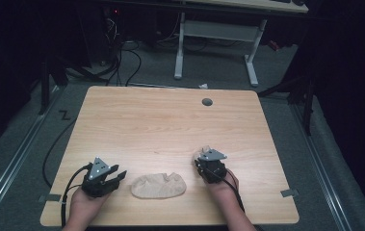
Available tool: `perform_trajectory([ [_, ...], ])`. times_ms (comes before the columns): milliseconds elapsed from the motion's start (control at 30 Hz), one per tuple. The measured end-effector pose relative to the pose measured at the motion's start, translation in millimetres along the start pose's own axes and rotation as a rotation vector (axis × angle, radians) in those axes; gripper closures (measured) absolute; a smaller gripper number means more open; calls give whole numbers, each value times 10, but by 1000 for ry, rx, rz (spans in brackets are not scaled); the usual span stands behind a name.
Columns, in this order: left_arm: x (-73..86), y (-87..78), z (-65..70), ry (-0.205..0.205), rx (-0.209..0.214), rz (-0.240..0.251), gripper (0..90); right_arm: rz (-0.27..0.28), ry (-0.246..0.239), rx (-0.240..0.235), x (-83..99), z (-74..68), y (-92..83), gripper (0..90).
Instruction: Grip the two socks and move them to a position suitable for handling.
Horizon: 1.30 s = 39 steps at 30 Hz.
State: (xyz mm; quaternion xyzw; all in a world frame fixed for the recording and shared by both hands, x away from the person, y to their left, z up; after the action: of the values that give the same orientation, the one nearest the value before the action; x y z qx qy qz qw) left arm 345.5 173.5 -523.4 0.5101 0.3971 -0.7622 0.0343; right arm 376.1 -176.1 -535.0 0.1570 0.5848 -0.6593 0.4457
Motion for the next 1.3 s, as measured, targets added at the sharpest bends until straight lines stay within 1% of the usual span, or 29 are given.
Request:
perform_trajectory([
  [33, -4, -7, 6, -2, 0, 7, 593, 15, 22, -12, -18, 24, -41, 801],
  [67, -4, -7, 6, -2, 0, 7, 593, 15, 22, -12, -18, 24, -41, 801],
  [100, -3, -4, 1, -1, 0, 6, 593, 31, 51, -20, -35, 47, -85, 801],
  [133, 5, 12, -10, -8, -2, 0, 593, 64, 75, -22, -65, 108, -158, 800],
  [167, 5, 12, -10, -8, -2, 0, 593, 64, 75, -22, -65, 108, -158, 800],
  [200, 7, 18, -15, -8, -3, -2, 593, 76, 95, -27, -77, 136, -191, 800],
  [233, 7, 15, -9, -9, -3, -2, 593, 95, 126, -28, -98, 199, -245, 799],
  [267, 7, 15, -9, -9, -3, -2, 593, 95, 126, -28, -98, 199, -245, 799],
  [300, 5, 8, 7, -6, -2, 1, 592, 111, 162, -39, -111, 269, -287, 798],
  [400, 3, 7, 15, 0, -1, -4, 593, 127, 202, -40, -110, 360, -337, 799],
  [467, -2, 15, 17, 0, 0, -2, 592, 132, 207, -34, -110, 388, -351, 799],
  [533, -3, 20, 15, 3, 1, -6, 593, 142, 221, -21, -110, 458, -369, 798],
  [567, 0, 24, 15, 7, -1, -12, 592, 143, 255, -28, -97, 537, -365, 796],
  [600, 0, 24, 15, 7, -1, -12, 593, 143, 255, -28, -97, 537, -365, 796],
  [700, 2, 23, 8, 4, -2, -8, 593, 126, 287, -14, -51, 632, -330, 796],
  [733, 2, 21, 4, 4, -3, -7, 593, 126, 287, -14, -51, 632, -330, 796],
  [767, 2, 20, 3, 4, -2, -7, 593, 114, 283, -30, -40, 596, -301, 794],
  [800, 3, 18, 2, 5, -2, -9, 593, 111, 271, -50, -44, 548, -283, 792],
  [867, 0, 20, 4, 4, -2, -8, 593, 103, 274, -119, -75, 400, -253, 785],
  [900, -2, 20, 7, 4, -2, -7, 593, 104, 260, -145, -97, 323, -230, 777],
  [933, -2, 20, 7, 4, -2, -7, 592, 104, 260, -145, -97, 323, -230, 777],
  [967, -3, 15, 16, 8, -1, -7, 593, 87, 230, -168, -128, 180, -176, 758],
  [1000, -3, 15, 16, 8, -1, -7, 592, 87, 230, -168, -128, 180, -176, 758],
  [1033, -3, 11, 21, 9, -2, -6, 592, 79, 209, -166, -134, 130, -149, 755],
  [1067, 2, 7, 22, 10, -1, -7, 592, 66, 177, -164, -136, 72, -130, 756],
  [1100, 6, 9, 20, 9, 0, -6, 592, 69, 165, -160, -136, 64, -137, 759],
  [1233, 16, 17, 9, 6, 1, -12, 592, 90, 149, -146, -137, 65, -191, 783],
  [1267, 15, 19, 7, 5, 0, -13, 592, 92, 142, -134, -135, 62, -202, 804],
  [1300, 13, 26, 5, 3, 4, -11, 592, 99, 117, -115, -132, 50, -214, 830],
])
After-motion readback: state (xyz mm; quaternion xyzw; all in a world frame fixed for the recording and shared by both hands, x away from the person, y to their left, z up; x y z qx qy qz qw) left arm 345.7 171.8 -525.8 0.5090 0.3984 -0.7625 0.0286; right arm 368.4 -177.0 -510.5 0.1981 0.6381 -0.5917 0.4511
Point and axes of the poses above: each handheld gripper's, and its own axes: y roughly forward along the jaws, x roughly out of its underside, z roughly to its right, the point moved 3 cm from there along y, roughly forward along the jaws, and after that the axes turned 14 degrees about x, right-handed, at the moved point
